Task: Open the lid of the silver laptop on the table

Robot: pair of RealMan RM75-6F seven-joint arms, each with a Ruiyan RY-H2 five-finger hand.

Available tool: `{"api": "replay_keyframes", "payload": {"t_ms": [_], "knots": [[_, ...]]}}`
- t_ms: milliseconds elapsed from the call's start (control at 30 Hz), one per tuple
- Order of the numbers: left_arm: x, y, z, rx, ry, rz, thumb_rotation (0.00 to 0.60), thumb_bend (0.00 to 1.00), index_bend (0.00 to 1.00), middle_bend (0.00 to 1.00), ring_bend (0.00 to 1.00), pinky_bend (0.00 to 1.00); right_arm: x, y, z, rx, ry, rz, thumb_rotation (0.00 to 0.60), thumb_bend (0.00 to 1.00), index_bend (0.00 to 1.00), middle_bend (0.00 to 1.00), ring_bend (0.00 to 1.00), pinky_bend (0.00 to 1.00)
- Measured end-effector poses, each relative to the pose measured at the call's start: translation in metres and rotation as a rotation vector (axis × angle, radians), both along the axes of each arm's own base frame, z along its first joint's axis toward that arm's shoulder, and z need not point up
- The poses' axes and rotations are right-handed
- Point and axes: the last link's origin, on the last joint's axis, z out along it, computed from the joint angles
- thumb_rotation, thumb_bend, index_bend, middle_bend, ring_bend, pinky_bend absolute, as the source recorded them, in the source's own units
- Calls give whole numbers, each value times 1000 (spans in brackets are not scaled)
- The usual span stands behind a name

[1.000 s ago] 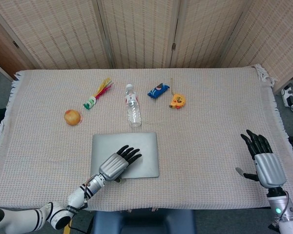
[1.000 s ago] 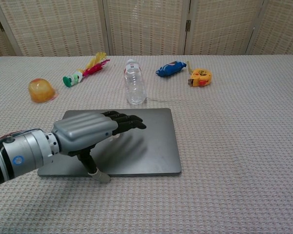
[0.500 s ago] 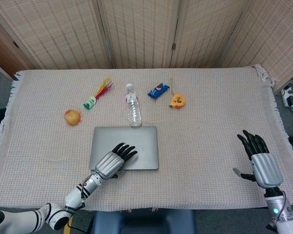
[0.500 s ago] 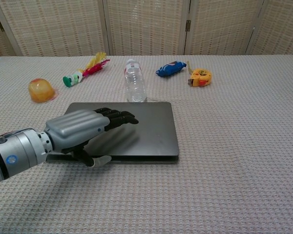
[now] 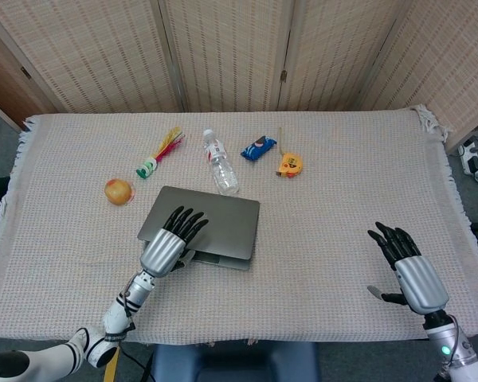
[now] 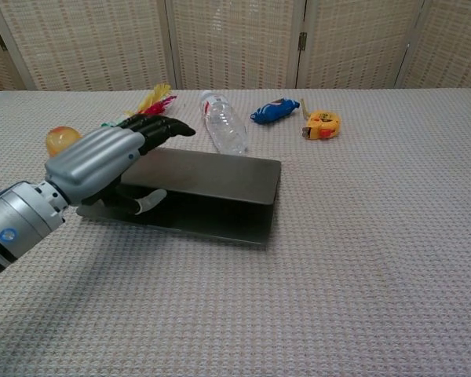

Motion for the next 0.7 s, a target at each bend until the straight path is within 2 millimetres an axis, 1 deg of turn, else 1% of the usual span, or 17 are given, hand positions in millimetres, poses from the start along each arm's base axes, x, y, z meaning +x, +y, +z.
{"api": "replay_keyframes", "payload": {"t_ms": [133,233,333,433,600,700], "knots": [[10,11,2,29,-53,-27,600,639,165,141,67,0,7,-1,-9,76,-3,33,600,481,0,0,0,0],[22,19,4,35,-73,-45,600,639,165,141,67,0,14,-4,-19,146,-9,65,600,603,0,0,7,0],[32,24,3,30,-82,-57,600,639,165,141,68,0,23,-7,-30,222,-16,101,600,679,0,0,13,0],[40,29,3,30,-76,-67,600,639,164,141,68,0,34,-12,-43,302,-22,142,600,707,0,0,13,0],[52,37,0,28,-44,-60,600,639,145,141,67,0,53,-21,-68,433,-23,202,600,710,0,0,13,0],[58,43,-1,30,-21,-41,600,639,140,141,68,0,69,-29,-85,507,-33,240,600,710,0,0,12,0]]}}
